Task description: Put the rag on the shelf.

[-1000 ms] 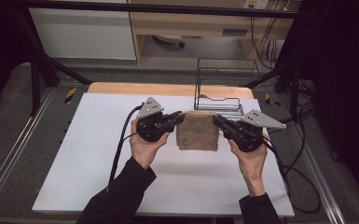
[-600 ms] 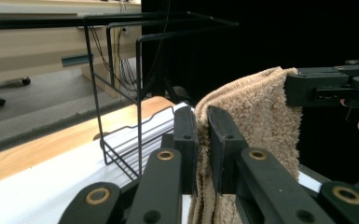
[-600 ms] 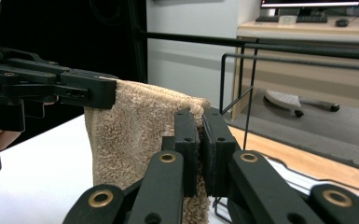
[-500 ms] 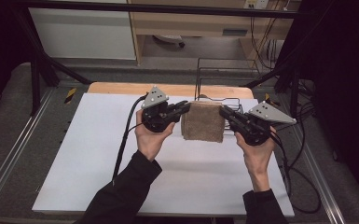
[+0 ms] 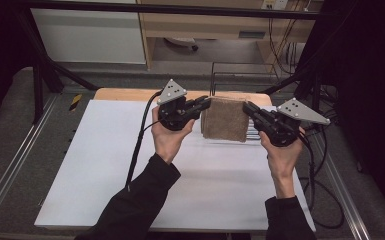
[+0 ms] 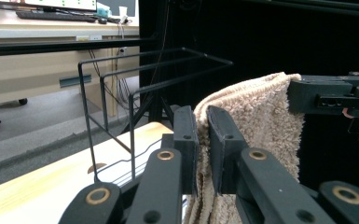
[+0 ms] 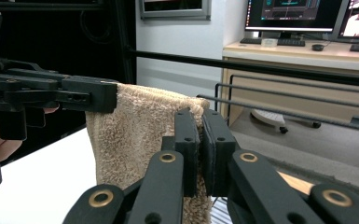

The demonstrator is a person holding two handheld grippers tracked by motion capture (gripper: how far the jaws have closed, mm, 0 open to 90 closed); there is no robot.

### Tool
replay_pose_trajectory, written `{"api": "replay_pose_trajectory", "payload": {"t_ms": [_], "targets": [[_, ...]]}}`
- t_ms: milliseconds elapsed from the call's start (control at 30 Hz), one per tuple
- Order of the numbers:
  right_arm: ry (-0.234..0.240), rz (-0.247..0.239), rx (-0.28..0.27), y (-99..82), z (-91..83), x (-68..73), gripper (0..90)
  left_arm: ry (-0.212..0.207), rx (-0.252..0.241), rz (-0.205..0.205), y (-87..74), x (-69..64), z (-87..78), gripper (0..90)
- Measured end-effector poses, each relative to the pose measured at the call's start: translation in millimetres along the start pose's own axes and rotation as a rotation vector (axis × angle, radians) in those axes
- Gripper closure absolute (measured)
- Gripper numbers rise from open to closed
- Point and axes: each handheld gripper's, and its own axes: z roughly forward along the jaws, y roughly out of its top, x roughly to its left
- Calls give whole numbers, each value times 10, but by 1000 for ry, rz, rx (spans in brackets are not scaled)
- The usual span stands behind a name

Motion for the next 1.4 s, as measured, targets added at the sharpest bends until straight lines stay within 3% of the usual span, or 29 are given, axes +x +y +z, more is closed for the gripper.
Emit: {"api": "replay_pose_trajectory", "payload": {"t_ms": [300, 1400], "targets": [[-31, -27, -29, 137, -7, -86, 861, -1, -33, 9, 157, -33, 93, 820], [-127, -46, -108, 600, 27, -373, 862, 24, -109, 33, 673, -63, 452, 819]]}}
